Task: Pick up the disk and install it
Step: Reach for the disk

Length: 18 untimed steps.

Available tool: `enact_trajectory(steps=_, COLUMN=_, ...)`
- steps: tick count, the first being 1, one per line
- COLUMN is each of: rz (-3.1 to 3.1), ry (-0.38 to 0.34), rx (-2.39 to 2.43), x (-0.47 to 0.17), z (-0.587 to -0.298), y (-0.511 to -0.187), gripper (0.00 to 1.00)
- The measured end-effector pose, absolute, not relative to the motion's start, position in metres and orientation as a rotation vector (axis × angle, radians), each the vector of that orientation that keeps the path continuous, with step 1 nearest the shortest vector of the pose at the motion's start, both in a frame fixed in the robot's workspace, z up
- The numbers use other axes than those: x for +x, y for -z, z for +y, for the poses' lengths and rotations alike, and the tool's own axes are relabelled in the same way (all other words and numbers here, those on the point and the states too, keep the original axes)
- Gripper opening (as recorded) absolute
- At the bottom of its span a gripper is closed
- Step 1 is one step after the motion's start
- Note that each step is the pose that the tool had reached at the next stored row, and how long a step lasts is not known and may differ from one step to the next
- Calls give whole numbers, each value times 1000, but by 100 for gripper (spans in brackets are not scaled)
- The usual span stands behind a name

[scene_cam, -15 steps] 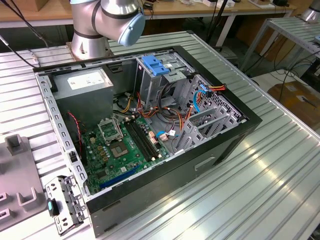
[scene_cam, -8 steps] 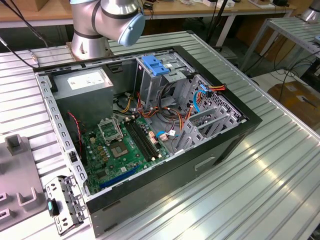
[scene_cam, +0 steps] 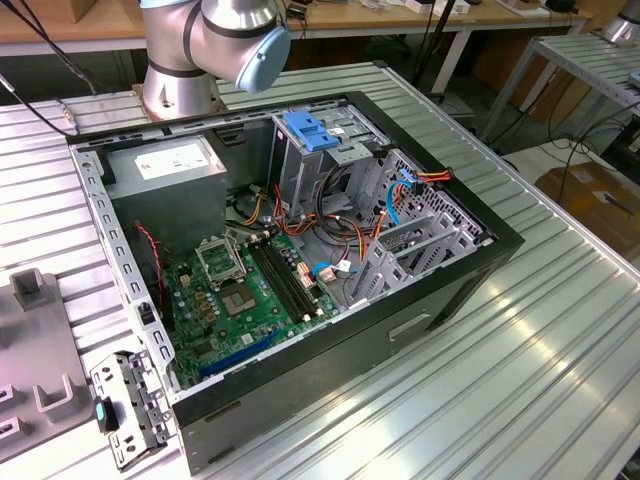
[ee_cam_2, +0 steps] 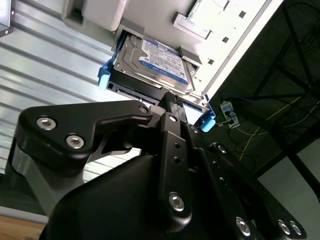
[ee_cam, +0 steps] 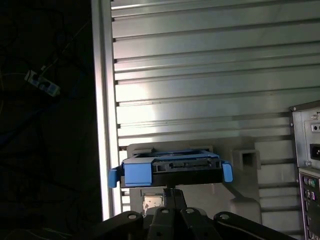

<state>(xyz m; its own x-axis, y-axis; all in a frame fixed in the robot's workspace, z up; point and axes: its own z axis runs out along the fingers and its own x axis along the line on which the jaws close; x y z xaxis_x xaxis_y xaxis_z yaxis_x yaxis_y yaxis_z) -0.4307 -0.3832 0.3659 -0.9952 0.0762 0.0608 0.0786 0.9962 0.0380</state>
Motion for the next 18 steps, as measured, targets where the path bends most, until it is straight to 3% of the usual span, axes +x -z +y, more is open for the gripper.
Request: enact_trajectory(steps=18, rz=-3109, ry=62, rx=-120, x=-467, z=-374, y=-365, gripper=11)
